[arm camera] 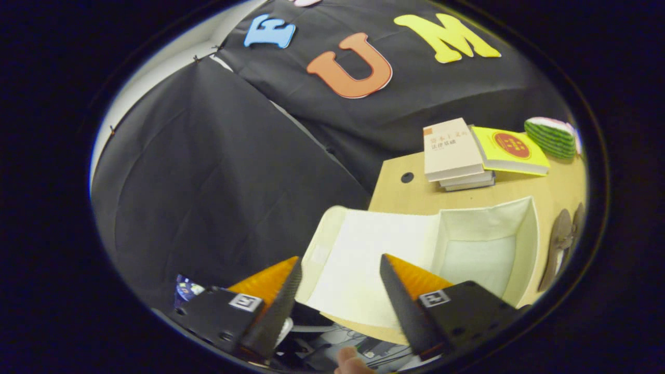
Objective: Open the storage box then place both shoes into the box .Put the left shoe in first, then the right shoe, with the right side of both shoes facing outward in a uniform manner.
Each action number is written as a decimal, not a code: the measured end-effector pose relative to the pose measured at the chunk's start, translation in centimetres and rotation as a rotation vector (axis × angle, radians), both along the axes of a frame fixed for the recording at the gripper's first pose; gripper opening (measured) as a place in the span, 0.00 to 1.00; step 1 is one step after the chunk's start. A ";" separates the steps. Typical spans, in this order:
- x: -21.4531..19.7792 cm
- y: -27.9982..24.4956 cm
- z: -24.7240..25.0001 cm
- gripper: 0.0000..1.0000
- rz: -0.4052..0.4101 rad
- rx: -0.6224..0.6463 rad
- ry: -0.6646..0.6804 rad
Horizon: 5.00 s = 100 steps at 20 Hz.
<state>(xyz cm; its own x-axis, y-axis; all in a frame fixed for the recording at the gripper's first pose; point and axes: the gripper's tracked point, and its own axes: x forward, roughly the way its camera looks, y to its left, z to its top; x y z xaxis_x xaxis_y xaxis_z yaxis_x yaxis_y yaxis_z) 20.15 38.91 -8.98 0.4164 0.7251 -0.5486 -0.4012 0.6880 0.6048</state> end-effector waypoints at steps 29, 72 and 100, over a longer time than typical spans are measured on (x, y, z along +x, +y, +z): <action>3.2 -39.9 -23.9 0.79 -0.225 -0.729 0.215; -1.3 -21.3 -5.6 0.06 -0.175 -0.352 0.152; -0.9 -10.5 -17.0 0.82 -0.223 -0.314 0.173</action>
<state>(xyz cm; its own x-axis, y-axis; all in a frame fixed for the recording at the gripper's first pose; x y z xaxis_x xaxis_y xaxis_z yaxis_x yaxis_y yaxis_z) 19.28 28.43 -25.99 0.4266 0.4136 -0.8043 -0.1323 0.9083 0.3969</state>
